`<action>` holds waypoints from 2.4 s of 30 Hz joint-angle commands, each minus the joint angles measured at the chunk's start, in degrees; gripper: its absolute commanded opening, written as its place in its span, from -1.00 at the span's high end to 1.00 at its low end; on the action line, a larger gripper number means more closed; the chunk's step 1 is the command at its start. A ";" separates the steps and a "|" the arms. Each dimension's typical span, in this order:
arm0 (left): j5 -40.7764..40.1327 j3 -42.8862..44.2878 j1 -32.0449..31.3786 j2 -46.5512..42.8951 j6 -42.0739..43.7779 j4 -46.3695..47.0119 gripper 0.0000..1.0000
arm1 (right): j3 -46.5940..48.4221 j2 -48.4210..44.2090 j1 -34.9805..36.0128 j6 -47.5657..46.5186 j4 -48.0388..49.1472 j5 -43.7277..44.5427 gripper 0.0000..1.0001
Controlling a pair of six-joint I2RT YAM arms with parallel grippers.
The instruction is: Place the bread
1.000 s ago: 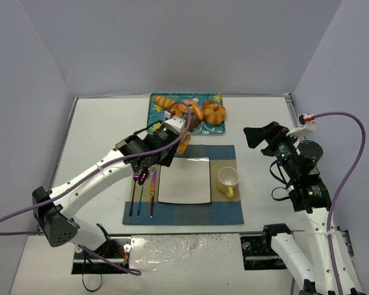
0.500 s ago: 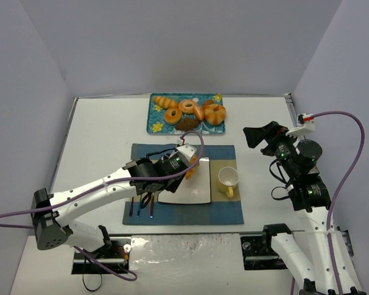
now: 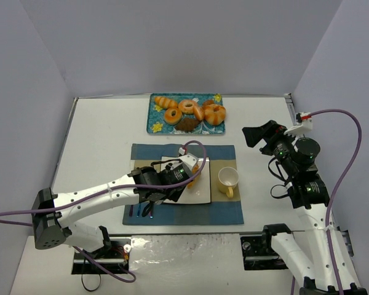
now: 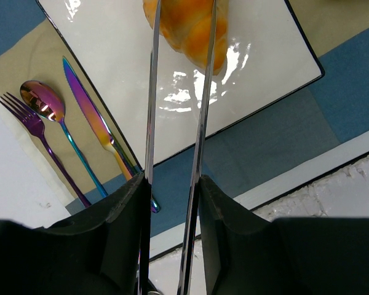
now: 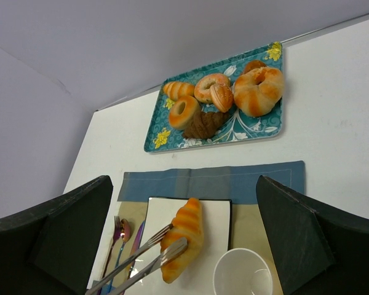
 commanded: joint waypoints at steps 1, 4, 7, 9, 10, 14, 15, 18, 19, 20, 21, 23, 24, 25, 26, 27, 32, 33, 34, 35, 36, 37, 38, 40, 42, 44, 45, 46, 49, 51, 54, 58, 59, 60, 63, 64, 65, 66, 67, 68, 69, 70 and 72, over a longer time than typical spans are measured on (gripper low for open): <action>-2.02 0.48 -0.89 -2.10 -2.30 3.17 0.77 | 1.33 0.85 -0.16 -0.68 5.34 -0.47 -1.00; -2.15 -0.29 -1.21 -2.04 -2.96 3.24 0.76 | 1.33 1.02 -0.16 -0.71 5.31 -0.41 -1.00; -2.39 -0.66 -1.50 -2.03 -3.37 3.04 0.76 | 1.29 1.13 -0.16 -0.71 5.43 -0.37 -1.00; -2.58 -0.80 -1.57 -2.10 -3.62 2.67 0.75 | 1.03 1.13 -0.16 -0.65 5.49 -0.30 -1.00; -2.75 -0.77 -1.57 -2.16 -3.70 2.29 0.75 | 0.92 1.08 -0.16 -0.57 5.57 -0.24 -1.00; -3.14 -0.75 -1.72 -2.94 -4.03 1.16 0.75 | 0.45 1.05 -0.16 -0.45 5.84 -0.21 -1.00; -3.16 -0.89 -1.75 -3.07 -4.06 1.11 0.74 | 0.39 1.05 -0.16 -0.45 5.92 -0.21 -1.00; -3.34 -1.38 -1.66 -3.76 -4.32 0.79 0.66 | 0.18 0.96 -0.16 -0.22 6.04 -0.24 -1.00; -3.34 -1.52 -1.68 -3.88 -4.34 0.73 0.62 | 0.21 0.98 -0.16 -0.19 6.04 -0.21 -1.00; -3.34 -1.65 -1.74 -3.95 -4.40 0.67 0.62 | 0.27 1.04 -0.16 -0.19 6.04 -0.21 -1.00; -3.34 -1.72 -1.75 -4.02 -4.41 0.60 0.61 | 0.13 0.98 -0.16 -0.19 6.11 -0.21 -1.00; -3.34 -1.77 -1.75 -4.07 -4.41 0.43 0.58 | 0.10 0.84 -0.16 -0.15 6.10 -0.21 -1.00; -3.34 -1.82 -1.75 -4.12 -4.41 0.33 0.54 | 0.10 0.79 -0.16 -0.10 6.05 -0.21 -1.00; -3.34 -1.90 -1.75 -4.20 -4.48 0.32 0.52 | 0.10 0.78 -0.09 -0.10 6.04 -0.14 -1.00; -3.27 -1.92 -1.75 -4.21 -4.49 0.25 0.51 | 0.10 0.71 -0.07 -0.10 6.04 -0.12 -1.00; -3.25 -1.98 -1.75 -4.28 -4.56 0.23 0.49 | 0.10 0.76 -0.14 -0.03 6.04 -0.19 -1.00; -2.90 -2.27 -1.75 -4.30 -4.58 -0.12 0.37 | 0.10 0.78 -0.16 0.16 6.13 -0.03 -1.00; -2.90 -2.31 -1.75 -4.35 -4.58 -0.17 0.36 | 0.10 0.78 -0.16 0.17 6.08 -0.03 -1.00; -2.90 -2.36 -1.75 -4.39 -4.58 -0.21 0.34 | 0.10 0.78 -0.16 0.17 6.04 -0.03 -1.00; -2.84 -2.41 -1.80 -4.45 -4.58 -0.21 0.32 | 0.10 0.78 -0.16 0.17 6.10 0.02 -1.00; -2.78 -2.48 -1.83 -4.51 -4.55 -0.18 0.28 | 0.16 0.82 -0.16 0.17 6.10 0.05 -1.00; -2.73 -2.52 -1.83 -4.58 -4.51 -0.12 0.23 | 0.26 0.88 -0.16 0.16 6.05 0.05 -1.00; -2.73 -2.47 -1.83 -4.69 -4.56 -0.12 0.21 | 0.21 0.93 -0.16 0.10 6.10 0.05 -1.00; -2.64 -2.33 -1.86 -4.85 -4.56 -0.14 0.11 | 0.27 1.02 -0.16 0.06 6.04 -0.03 -1.00; -2.67 -2.21 -1.92 -4.89 -4.50 -0.27 0.09 | 0.27 0.96 -0.16 -0.01 6.04 -0.04 -1.00; -2.73 -2.02 -1.97 -4.83 -4.47 -0.41 0.09 | 0.27 0.96 -0.16 -0.01 6.04 -0.01 -1.00; -2.73 -1.86 -2.07 -4.83 -4.42 -0.46 0.08 | 0.27 0.96 -0.16 -0.01 6.04 0.04 -1.00; -2.76 -1.76 -2.13 -4.83 -4.44 -0.54 0.08 | 0.27 0.96 -0.16 -0.01 6.08 0.05 -1.00; -3.01 -1.13 -2.39 -5.07 -4.60 -0.91 0.08 | 0.18 0.96 -0.16 -0.01 6.06 0.12 -1.00; -3.83 -0.37 -2.57 -5.61 -4.74 -1.52 0.09 | 0.18 0.96 -0.16 -0.01 6.13 0.05 -1.00; -4.81 0.68 -2.62 -6.79 -4.93 -2.13 0.08 | 0.18 0.88 -0.15 -0.10 6.05 0.05 -1.00; -6.12 2.95 -2.62 -8.60 -5.26 -3.40 0.07 | 0.30 0.93 -0.16 -0.16 6.13 0.05 -1.00; -6.47 3.53 -2.62 -8.79 -5.30 -3.78 0.06 | 0.37 0.94 -0.16 -0.19 6.11 0.05 -1.00; -6.89 4.11 -2.62 -8.89 -5.37 -4.17 0.06 | 0.45 0.87 -0.16 -0.18 6.05 0.04 -1.00; -9.48 6.35 -2.56 -8.98 -5.50 -5.74 0.02 | 0.57 0.93 -0.16 -0.10 6.07 -0.03 -1.00; -10.87 7.16 -2.36 -8.90 -5.76 -6.33 0.00 | 0.65 0.99 -0.16 -0.07 6.10 -0.09 -1.00; -12.57 8.11 -2.01 -8.78 -6.16 -6.98 -0.03 | 0.71 1.05 -0.16 -0.01 6.22 -0.21 -1.00; -13.53 8.89 -2.01 -8.70 -6.25 -7.41 -0.03 | 0.71 1.13 -0.16 0.08 6.22 -0.21 -1.00; -13.97 9.59 -0.70 -8.61 -6.25 -7.50 -0.03 | 0.80 1.22 -0.16 0.16 6.30 -0.47 -1.00; -13.55 10.40 0.87 -8.50 -5.49 -6.98 -0.03 | 0.97 1.26 -0.16 0.20 6.41 -0.58 -1.00; -13.14 11.20 2.45 -8.40 -4.72 -6.46 -0.03 | 1.15 1.29 -0.16 0.24 6.51 -0.68 -1.00; -12.51 11.72 4.90 -8.34 -3.61 -5.55 -0.03 | 1.31 1.35 -0.16 0.25 6.60 -0.77 -1.00; -10.15 12.48 9.70 -8.32 -1.54 -3.71 -0.03 | 1.81 1.50 -0.16 0.25 6.66 -0.88 -1.00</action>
